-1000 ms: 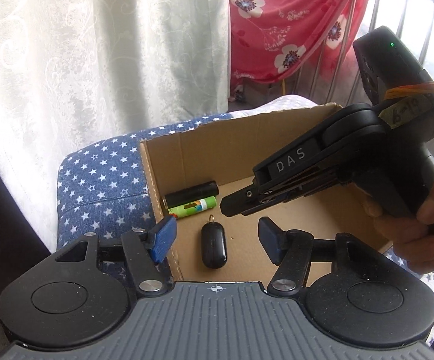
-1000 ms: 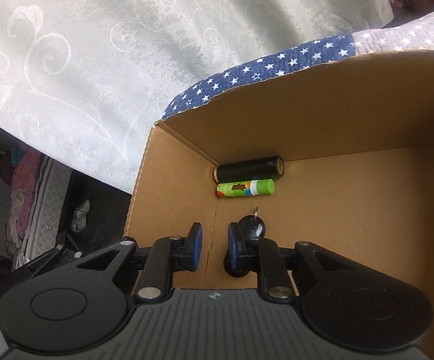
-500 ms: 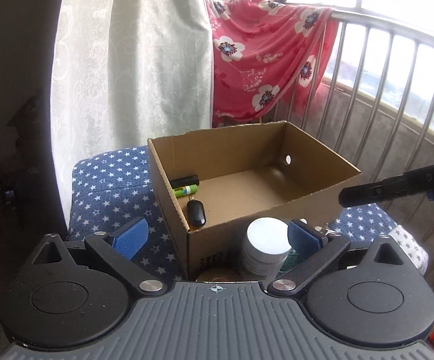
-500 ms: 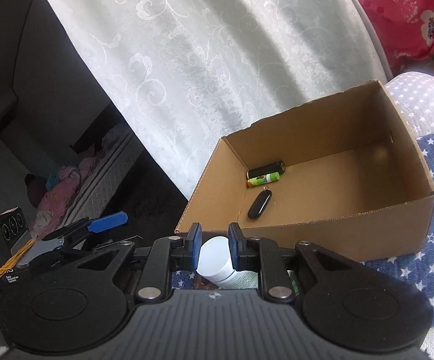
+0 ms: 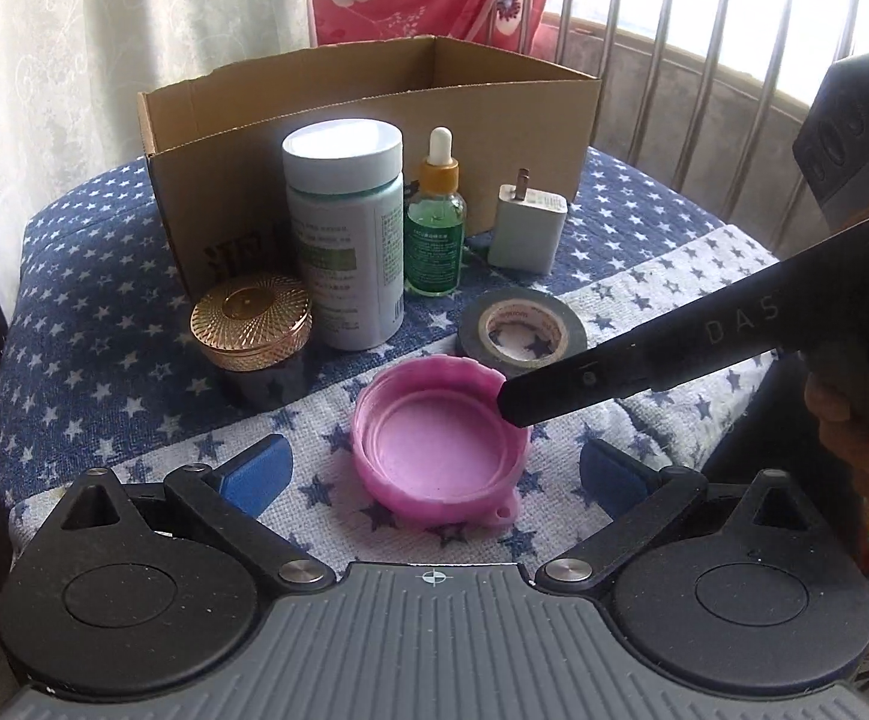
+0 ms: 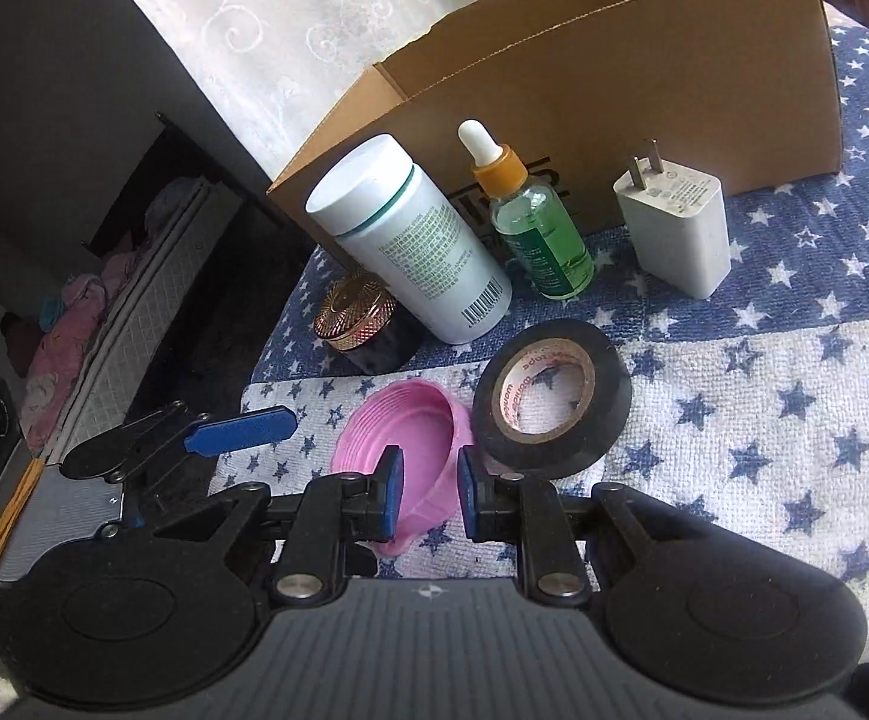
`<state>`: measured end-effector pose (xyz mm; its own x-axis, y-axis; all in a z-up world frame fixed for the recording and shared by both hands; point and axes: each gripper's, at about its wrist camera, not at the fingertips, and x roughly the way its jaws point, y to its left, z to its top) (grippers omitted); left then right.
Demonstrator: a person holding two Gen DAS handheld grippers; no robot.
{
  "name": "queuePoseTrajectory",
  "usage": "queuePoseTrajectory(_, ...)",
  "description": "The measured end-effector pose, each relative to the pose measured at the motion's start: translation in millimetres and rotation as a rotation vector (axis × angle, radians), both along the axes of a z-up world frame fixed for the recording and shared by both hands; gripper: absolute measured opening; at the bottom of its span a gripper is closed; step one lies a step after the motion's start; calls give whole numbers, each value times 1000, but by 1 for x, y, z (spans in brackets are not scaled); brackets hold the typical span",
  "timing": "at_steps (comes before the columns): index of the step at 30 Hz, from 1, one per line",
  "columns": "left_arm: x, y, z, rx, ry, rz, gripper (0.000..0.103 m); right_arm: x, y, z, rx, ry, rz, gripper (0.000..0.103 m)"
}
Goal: Organize rigid objects
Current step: 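Grasp the pink lid by its rim with the right gripper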
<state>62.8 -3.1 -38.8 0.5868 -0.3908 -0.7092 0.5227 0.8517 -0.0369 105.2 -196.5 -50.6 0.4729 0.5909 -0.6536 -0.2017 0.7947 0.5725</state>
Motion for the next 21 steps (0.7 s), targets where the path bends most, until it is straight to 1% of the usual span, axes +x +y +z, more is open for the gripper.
queuePoseTrajectory(3, 3, -2, -6, 8, -20, 10, 100, 2, 5, -4, -15, 5, 1, 21)
queuePoseTrajectory(5, 6, -2, -9, 13, -14, 9, 94, 3, 8, -4, -27, -1, 2, 21)
queuePoseTrajectory(6, 7, -2, -10, 17, -13, 11, 93, 3, 6, -5, -31, -5, 2, 21)
queuePoseTrajectory(7, 7, -3, -11, 21, -12, 13, 88, 3, 7, -5, -36, -9, 2, 21)
queuePoseTrajectory(8, 8, -4, -12, 25, -11, 12, 80, 3, 8, -4, -39, -10, 1, 21)
queuePoseTrajectory(11, 10, -4, -14, 13, 6, 8, 74, 3, 9, -3, -54, -15, 3, 20)
queuePoseTrajectory(14, 8, -2, -14, 6, 2, 12, 73, 3, 12, -3, -67, -17, 4, 21)
queuePoseTrajectory(21, 2, 0, -6, 4, -28, 29, 73, 5, 16, -4, -52, -17, -3, 20)
